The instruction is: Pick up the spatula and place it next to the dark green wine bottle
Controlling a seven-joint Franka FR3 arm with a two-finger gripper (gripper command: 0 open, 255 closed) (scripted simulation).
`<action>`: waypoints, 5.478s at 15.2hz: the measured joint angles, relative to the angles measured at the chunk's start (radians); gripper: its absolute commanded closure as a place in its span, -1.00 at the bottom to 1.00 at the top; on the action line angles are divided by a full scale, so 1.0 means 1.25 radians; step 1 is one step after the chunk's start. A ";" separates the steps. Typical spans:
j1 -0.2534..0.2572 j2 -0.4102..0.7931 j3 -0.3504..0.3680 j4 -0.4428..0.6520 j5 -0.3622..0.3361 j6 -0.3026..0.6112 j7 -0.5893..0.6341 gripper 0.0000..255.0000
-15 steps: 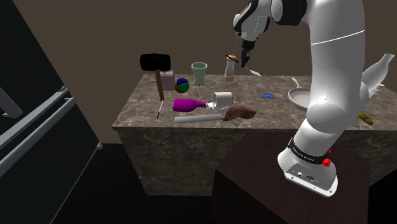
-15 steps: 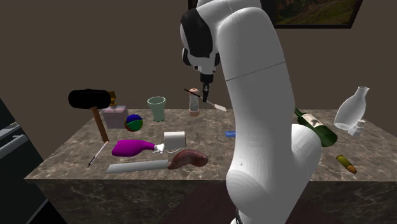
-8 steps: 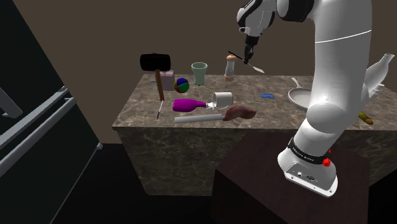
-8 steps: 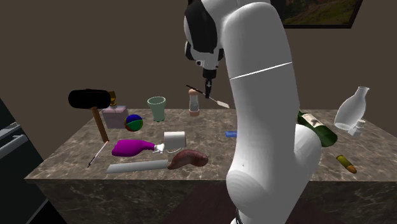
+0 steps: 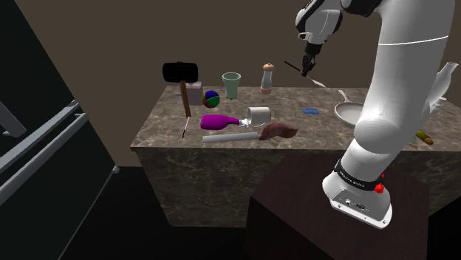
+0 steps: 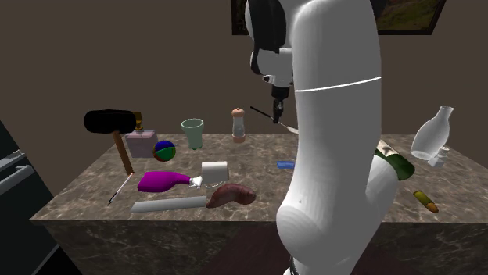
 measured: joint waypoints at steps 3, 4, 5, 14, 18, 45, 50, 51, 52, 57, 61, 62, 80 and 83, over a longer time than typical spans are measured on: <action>-0.021 -0.022 -0.019 -0.038 -0.009 0.016 -0.042 1.00; -0.035 -0.024 -0.026 -0.042 -0.009 0.015 -0.063 1.00; -0.039 -0.043 -0.036 -0.063 -0.021 0.020 -0.075 1.00; -0.125 -0.089 -0.103 -0.114 -0.050 0.021 -0.218 1.00; -0.177 -0.077 -0.125 -0.110 -0.039 0.015 -0.298 1.00; -0.785 0.289 -0.094 0.353 0.175 -0.215 -0.822 1.00; -0.924 0.391 -0.064 0.524 0.208 -0.280 -0.864 1.00; -0.938 0.404 -0.059 0.540 0.213 -0.283 -0.869 1.00; -0.944 0.413 -0.056 0.546 0.216 -0.280 -0.870 1.00; -0.945 0.433 -0.046 0.522 0.229 -0.242 -0.882 1.00; -0.948 0.452 -0.037 0.512 0.240 -0.215 -0.889 1.00; -0.948 0.455 -0.035 0.507 0.242 -0.207 -0.890 1.00; -0.960 0.534 0.004 0.480 0.288 -0.102 -0.916 1.00; -0.960 0.534 0.004 0.481 0.288 -0.103 -0.915 1.00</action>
